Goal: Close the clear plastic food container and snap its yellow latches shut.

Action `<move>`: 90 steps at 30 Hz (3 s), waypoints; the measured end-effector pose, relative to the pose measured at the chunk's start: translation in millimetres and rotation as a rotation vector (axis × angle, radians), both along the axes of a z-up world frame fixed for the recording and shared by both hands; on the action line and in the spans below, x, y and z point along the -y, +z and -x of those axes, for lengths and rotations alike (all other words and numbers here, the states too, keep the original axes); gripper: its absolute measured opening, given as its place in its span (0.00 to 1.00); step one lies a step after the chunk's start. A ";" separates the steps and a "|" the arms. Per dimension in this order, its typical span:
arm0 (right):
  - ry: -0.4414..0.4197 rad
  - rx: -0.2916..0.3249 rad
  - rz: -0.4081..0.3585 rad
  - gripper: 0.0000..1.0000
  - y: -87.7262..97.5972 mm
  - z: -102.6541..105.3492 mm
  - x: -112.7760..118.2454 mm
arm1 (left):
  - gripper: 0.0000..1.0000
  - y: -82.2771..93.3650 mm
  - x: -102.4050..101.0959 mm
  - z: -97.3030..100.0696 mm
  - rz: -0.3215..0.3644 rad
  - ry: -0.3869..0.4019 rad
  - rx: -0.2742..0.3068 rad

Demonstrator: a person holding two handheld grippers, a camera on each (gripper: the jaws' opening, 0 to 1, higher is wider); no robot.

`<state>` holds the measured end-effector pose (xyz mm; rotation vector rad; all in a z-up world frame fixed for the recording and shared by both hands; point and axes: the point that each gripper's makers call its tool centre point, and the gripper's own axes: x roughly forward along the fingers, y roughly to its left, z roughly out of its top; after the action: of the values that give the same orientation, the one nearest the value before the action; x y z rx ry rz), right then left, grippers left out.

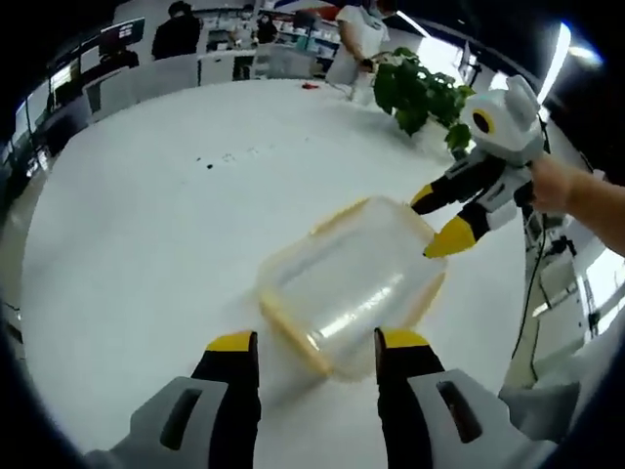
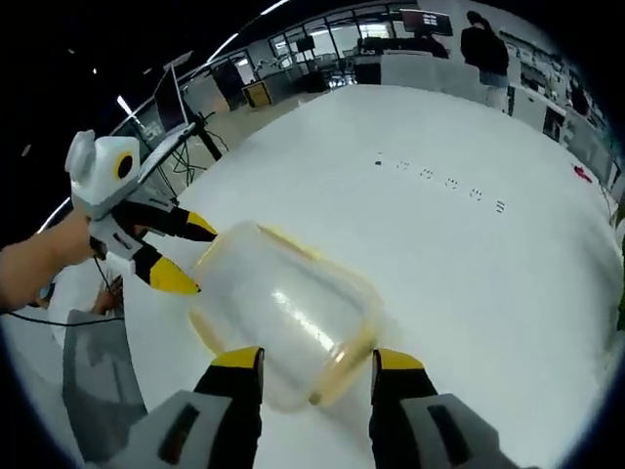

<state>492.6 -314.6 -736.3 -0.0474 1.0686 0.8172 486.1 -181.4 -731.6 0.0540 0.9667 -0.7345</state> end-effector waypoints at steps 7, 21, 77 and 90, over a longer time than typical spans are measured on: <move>-0.029 -0.016 -0.021 0.41 -1.4 1.2 -1.4 | 0.39 -0.6 4.1 2.9 0.022 -0.001 -0.026; -0.103 -0.029 -0.115 0.36 0.6 -5.6 -13.5 | 0.36 -2.8 7.5 4.5 0.055 0.045 -0.052; -0.064 0.007 -0.034 0.42 9.0 9.7 2.6 | 0.43 25.6 -2.1 -11.2 0.086 -0.014 0.011; 0.124 0.086 0.062 0.41 17.0 5.8 -1.7 | 0.42 34.0 -5.7 -21.0 -0.006 -0.132 0.090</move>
<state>486.8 -312.9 -719.4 -0.2008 1.0169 0.8858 507.1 -175.7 -697.6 0.1565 0.8852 -0.8435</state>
